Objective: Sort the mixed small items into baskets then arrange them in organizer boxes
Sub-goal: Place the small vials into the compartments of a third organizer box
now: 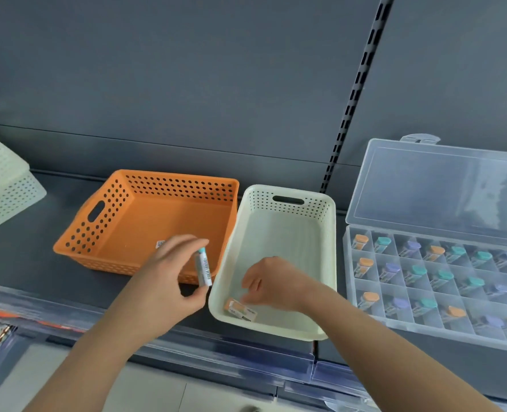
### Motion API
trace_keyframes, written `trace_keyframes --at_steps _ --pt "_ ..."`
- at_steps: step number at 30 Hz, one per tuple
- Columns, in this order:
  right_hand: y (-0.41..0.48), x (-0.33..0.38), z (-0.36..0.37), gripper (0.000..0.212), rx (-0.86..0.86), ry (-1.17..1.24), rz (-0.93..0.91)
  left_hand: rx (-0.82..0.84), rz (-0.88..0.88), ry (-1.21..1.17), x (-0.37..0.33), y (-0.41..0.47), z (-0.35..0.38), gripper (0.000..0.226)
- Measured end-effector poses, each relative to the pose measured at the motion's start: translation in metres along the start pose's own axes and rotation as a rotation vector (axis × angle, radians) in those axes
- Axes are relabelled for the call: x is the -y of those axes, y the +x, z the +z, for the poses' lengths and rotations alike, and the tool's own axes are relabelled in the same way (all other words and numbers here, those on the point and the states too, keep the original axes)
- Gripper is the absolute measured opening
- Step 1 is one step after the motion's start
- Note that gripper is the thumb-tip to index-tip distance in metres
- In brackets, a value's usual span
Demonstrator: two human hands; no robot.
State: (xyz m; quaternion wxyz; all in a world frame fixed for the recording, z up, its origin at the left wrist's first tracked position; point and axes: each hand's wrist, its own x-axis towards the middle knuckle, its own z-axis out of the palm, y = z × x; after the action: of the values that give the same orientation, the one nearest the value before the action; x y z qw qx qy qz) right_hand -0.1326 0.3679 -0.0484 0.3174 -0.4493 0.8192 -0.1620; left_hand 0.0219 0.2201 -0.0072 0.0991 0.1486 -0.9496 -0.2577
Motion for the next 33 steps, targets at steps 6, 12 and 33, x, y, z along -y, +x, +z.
trace_keyframes --at_steps 6,12,33 --pt "0.020 0.015 0.024 0.026 0.062 -0.141 -0.016 -0.171 -0.094 -0.173 0.017 -0.019 0.007 0.066" --pt "0.003 0.003 0.005 0.016 -0.085 -0.060 0.049 -0.179 -0.137 -0.346 -0.006 -0.013 0.017 0.056" --pt "-0.258 -0.222 -0.094 0.009 -0.961 0.472 0.366 0.126 0.199 -0.582 -0.273 0.067 0.182 0.023"
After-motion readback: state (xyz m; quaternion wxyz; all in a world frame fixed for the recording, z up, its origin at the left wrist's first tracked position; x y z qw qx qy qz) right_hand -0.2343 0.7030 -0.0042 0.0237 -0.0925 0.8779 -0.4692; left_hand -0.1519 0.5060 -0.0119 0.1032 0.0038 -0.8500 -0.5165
